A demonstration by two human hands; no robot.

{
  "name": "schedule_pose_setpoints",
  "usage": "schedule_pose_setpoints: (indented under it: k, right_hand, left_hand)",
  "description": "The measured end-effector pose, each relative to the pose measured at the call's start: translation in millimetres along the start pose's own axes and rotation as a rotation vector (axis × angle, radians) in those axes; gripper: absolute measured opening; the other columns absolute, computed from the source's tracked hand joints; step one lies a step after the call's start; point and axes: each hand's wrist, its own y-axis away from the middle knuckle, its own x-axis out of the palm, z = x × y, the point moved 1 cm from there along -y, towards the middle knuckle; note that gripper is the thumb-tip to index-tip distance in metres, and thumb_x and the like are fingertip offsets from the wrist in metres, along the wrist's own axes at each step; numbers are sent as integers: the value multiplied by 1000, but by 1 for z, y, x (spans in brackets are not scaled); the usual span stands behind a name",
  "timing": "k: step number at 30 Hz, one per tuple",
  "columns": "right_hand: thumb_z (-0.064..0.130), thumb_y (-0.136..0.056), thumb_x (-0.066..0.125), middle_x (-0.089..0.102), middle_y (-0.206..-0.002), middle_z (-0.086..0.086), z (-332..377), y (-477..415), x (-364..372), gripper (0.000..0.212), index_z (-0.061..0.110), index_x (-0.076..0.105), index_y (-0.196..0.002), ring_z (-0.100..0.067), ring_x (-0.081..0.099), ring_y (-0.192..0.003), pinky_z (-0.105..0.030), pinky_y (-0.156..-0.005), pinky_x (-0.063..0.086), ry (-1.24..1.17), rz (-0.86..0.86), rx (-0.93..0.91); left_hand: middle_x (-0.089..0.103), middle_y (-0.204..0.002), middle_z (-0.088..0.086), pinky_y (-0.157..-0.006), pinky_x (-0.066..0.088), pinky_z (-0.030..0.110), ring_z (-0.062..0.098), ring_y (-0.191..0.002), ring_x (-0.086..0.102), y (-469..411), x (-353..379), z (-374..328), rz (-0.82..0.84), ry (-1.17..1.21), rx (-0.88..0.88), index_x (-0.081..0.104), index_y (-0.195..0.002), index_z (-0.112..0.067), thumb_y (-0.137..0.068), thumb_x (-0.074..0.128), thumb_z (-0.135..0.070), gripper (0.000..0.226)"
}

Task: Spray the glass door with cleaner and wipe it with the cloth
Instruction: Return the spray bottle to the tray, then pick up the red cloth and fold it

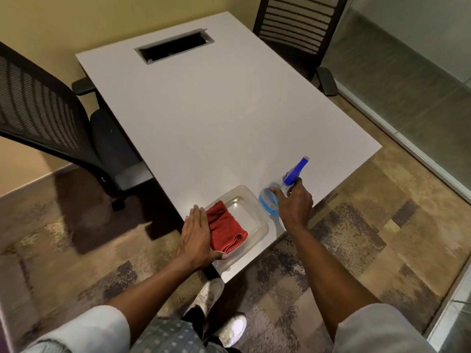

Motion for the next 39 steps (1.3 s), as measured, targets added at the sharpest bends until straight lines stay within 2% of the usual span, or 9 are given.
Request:
schedule_pose_setpoints:
  k: [7, 13, 17, 20, 24, 27, 31, 36, 39]
  right_hand:
    - [38, -88, 88, 74, -125, -15, -2, -6, 0, 60, 4, 62, -131, -32, 73, -110, -45, -101, 59, -25, 18, 75]
    - [23, -87, 91, 67, -133, -13, -10, 20, 7, 64, 6, 57, -139, -22, 65, -110, -37, -98, 60, -130, -37, 203]
    - [8, -91, 85, 71, -124, -13, -8, 50, 20, 38, 9, 65, -123, -26, 73, -107, -43, -97, 66, -204, -111, 310]
    - [8, -95, 80, 74, -117, -8, 0, 68, 36, 23, 10, 72, -117, -16, 69, -98, -39, -95, 65, -112, 115, 156]
    - [38, -99, 76, 71, -132, -9, 11, 80, 66, 46, 13, 64, -136, -27, 67, -121, -43, -106, 57, 323, 544, -185]
    - [50, -102, 65, 70, -132, -14, 13, 80, 80, 52, 10, 58, -135, -35, 64, -124, -48, -107, 47, 612, 598, -274]
    - [57, -101, 62, 75, -121, -12, 6, 79, 93, 51, 12, 57, -125, -35, 71, -115, -49, -107, 43, 714, 659, -230]
    - [40, -101, 67, 75, -114, -10, 6, 79, 99, 26, 15, 61, -106, -33, 70, -108, -46, -107, 44, 671, 669, -229]
    - [32, -97, 71, 69, -88, -7, 10, 80, 99, 23, 16, 59, -85, -27, 65, -87, -47, -103, 54, 514, 620, -154]
  left_hand:
    - [-24, -178, 16, -135, -7, 43, 31, -166, -20, -2, 9, 9, -32, 55, 13, -20, -167, -4, -66, 87, -76, 164]
    - [-21, -179, 13, -138, 1, 47, 29, -166, -19, -4, 14, 11, -75, 131, 20, -15, -169, -6, -62, 93, -71, 165]
    - [-23, -179, 12, -136, -4, 41, 28, -166, -21, -4, 16, 13, -77, 150, 23, -16, -169, -6, -61, 93, -71, 166]
    - [-23, -179, 11, -137, -2, 42, 27, -166, -20, -5, 18, 13, -88, 164, 14, -16, -169, -7, -61, 93, -70, 166]
    - [-22, -179, 12, -137, -1, 43, 28, -166, -21, -5, 20, 14, -88, 161, 25, -15, -169, -6, -62, 93, -71, 165]
    - [-23, -179, 11, -137, 1, 44, 27, -166, -21, -6, 20, 13, -89, 156, 16, -17, -168, -7, -61, 92, -72, 166]
    - [-21, -179, 13, -138, 4, 47, 29, -166, -20, -7, 21, 12, -87, 124, 11, -16, -168, -5, -63, 89, -74, 165]
    - [-21, -179, 14, -138, 2, 46, 30, -166, -20, -5, 15, 8, -69, 111, 6, -17, -168, -5, -62, 91, -73, 165]
    - [-20, -179, 14, -138, 2, 46, 30, -167, -19, -3, 12, 7, -66, 100, -6, -17, -168, -6, -61, 92, -72, 166]
